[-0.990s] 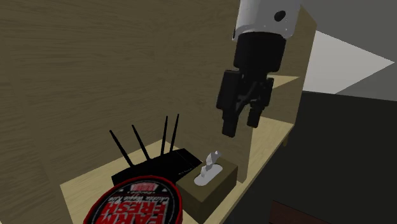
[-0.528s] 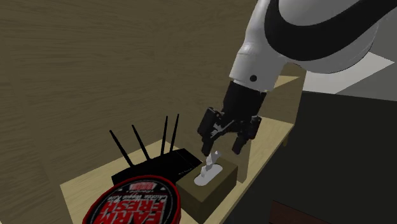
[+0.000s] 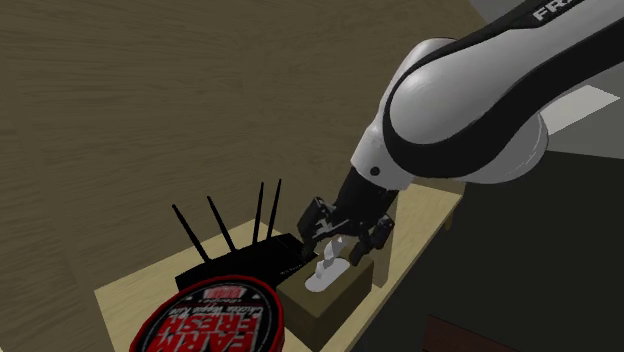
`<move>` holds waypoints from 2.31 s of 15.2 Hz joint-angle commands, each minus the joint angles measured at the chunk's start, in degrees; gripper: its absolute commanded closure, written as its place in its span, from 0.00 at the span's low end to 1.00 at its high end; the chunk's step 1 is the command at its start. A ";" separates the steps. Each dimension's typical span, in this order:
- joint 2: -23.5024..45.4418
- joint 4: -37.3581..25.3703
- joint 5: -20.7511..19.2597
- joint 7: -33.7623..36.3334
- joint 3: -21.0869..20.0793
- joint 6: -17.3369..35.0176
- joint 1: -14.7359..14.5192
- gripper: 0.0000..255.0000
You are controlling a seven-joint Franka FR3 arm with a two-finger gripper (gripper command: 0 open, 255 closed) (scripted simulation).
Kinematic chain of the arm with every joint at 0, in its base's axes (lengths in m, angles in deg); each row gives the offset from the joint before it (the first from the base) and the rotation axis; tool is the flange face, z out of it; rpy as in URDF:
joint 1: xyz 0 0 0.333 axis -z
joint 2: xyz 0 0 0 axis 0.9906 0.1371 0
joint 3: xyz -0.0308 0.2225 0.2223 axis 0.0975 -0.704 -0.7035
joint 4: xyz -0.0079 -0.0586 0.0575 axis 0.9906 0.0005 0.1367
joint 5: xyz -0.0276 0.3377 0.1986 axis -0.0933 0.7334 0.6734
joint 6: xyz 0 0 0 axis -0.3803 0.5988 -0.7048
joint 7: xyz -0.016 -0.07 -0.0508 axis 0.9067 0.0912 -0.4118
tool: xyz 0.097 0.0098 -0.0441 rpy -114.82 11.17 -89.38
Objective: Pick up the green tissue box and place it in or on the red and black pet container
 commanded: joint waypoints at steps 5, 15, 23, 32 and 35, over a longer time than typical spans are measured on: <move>4.54 0.42 2.41 -1.39 0.47 5.24 -2.17 0.00; 4.53 0.41 2.40 -1.39 0.47 5.22 -2.17 1.00; 3.09 -0.22 1.40 -0.38 -0.05 3.16 -1.33 1.00; -2.19 -3.91 -1.91 3.12 -1.43 -5.77 1.25 1.00; -3.52 -5.41 -2.71 4.04 -1.66 -8.57 1.81 1.00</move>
